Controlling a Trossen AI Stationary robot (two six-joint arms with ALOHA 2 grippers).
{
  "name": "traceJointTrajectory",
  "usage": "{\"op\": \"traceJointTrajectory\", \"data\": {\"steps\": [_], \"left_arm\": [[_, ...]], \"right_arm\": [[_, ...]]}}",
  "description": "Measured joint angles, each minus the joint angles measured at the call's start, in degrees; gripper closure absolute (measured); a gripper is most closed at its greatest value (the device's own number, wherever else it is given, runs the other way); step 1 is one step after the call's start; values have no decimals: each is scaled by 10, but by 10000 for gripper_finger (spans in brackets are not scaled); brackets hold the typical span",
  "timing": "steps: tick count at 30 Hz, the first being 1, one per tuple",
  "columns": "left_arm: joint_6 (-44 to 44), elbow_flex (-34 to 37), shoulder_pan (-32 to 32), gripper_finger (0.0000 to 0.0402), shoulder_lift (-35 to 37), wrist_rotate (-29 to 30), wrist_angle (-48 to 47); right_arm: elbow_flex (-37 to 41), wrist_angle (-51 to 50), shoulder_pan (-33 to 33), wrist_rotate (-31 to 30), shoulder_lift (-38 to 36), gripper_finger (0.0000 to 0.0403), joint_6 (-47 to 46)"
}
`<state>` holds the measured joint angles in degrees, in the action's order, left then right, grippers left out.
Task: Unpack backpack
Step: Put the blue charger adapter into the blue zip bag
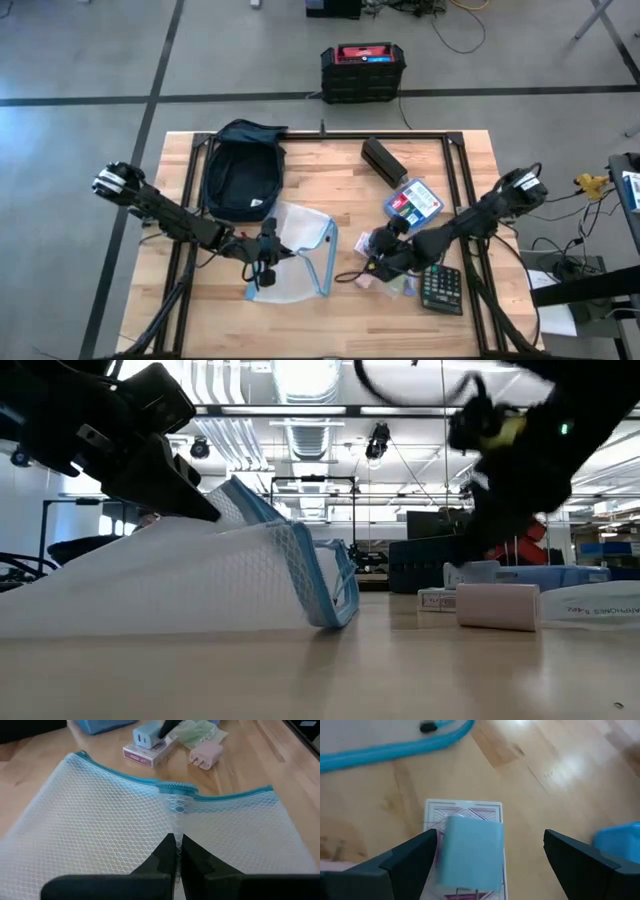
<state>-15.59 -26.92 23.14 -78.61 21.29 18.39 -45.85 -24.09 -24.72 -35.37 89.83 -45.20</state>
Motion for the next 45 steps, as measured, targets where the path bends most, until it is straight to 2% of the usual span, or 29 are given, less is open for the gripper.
{"op": "traceJointTrajectory", "data": {"steps": [6,9,11,16,17,22,25,30,33,37,42,45], "left_arm": [[5,1,-4,402,-3,5,1],[11,1,-4,402,-4,8,-4],[18,0,-4,402,-3,9,-1],[54,0,-5,402,8,7,-4],[61,0,-6,402,10,7,-6],[98,-1,-12,402,12,7,-10],[67,-1,-19,402,13,7,-9],[8,-1,-20,402,13,9,19],[22,-1,-12,402,5,20,75],[72,-1,-5,402,-24,33,136],[73,-2,9,402,-58,33,179],[71,-2,23,402,-75,33,185]], "right_arm": [[12,25,35,79,-1,55,38],[12,29,41,91,1,73,48],[12,33,45,106,3,102,48],[12,30,53,144,-4,233,58],[11,27,56,155,-8,243,63],[-1,-3,73,168,-42,240,78],[-5,0,79,157,-59,240,103],[-4,105,79,113,-67,240,196],[-2,218,76,118,-28,240,252],[-14,352,60,128,62,240,314],[-90,366,62,133,164,240,263],[-157,371,50,144,209,240,270]]}}
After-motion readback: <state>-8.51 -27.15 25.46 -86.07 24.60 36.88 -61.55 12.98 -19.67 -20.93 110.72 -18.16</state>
